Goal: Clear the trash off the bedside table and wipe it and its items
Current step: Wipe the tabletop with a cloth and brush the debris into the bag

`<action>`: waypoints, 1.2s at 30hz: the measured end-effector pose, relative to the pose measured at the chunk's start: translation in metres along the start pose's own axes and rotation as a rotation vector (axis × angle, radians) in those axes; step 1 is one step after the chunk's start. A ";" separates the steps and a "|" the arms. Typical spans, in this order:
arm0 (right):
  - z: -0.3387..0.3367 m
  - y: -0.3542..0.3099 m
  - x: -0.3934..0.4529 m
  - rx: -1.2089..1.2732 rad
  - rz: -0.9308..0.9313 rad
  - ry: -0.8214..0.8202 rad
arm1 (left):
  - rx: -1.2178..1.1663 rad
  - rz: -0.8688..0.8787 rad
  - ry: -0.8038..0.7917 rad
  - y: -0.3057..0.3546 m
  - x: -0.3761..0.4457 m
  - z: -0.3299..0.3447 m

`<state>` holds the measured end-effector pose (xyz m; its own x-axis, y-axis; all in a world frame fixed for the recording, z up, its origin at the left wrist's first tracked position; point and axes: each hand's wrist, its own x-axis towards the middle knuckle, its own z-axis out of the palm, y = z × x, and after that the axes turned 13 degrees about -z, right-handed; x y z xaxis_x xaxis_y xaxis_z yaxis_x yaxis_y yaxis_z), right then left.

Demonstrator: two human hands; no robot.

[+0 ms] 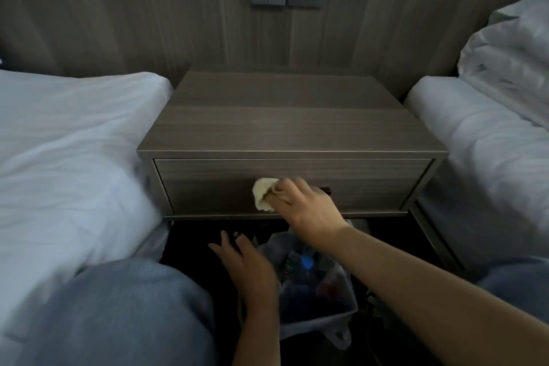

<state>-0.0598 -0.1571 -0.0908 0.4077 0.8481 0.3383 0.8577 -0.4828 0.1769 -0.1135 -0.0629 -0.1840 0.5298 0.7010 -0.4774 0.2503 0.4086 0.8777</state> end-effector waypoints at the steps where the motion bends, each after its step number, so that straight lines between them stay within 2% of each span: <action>1: 0.002 -0.001 -0.007 0.001 0.059 -0.027 | 0.016 -0.012 0.000 -0.003 0.000 0.000; 3: 0.004 0.000 -0.025 0.013 0.261 -0.053 | 0.009 -0.052 0.003 -0.006 0.003 0.001; 6: -0.003 -0.006 -0.047 -0.017 0.467 0.035 | -0.008 -0.110 0.010 -0.007 0.007 0.003; 7: -0.004 -0.010 -0.047 0.015 0.454 0.061 | -0.016 -0.127 0.012 -0.008 0.008 0.004; 10: -0.004 -0.018 -0.030 0.019 0.234 0.108 | -0.017 -0.144 0.014 -0.012 0.007 0.004; 14: 0.004 -0.002 -0.025 0.059 0.287 0.039 | -0.027 -0.180 0.066 -0.010 0.006 0.000; 18: 0.025 -0.008 -0.051 -0.028 0.047 0.034 | -0.067 -0.212 0.084 -0.009 0.010 0.005; 22: 0.036 -0.009 -0.019 0.028 0.016 -0.010 | -0.078 -0.215 0.064 -0.012 0.005 0.012; 24: 0.044 -0.008 -0.012 -0.072 0.000 -0.077 | -0.091 -0.238 0.066 -0.011 0.004 0.012; 26: 0.053 -0.006 -0.026 -0.092 0.062 -0.109 | -0.113 -0.256 0.085 -0.009 0.007 0.011; 30: 0.064 -0.009 -0.081 0.005 0.372 -0.086 | -0.144 -0.246 0.081 -0.005 0.007 0.015; 36: 0.060 0.003 -0.081 0.097 0.690 0.094 | -0.162 -0.227 0.080 -0.011 -0.003 0.018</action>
<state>-0.0714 -0.2143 -0.1729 0.8440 0.3301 0.4227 0.4384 -0.8787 -0.1892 -0.1037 -0.0798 -0.1913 0.4083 0.6222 -0.6679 0.2187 0.6437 0.7334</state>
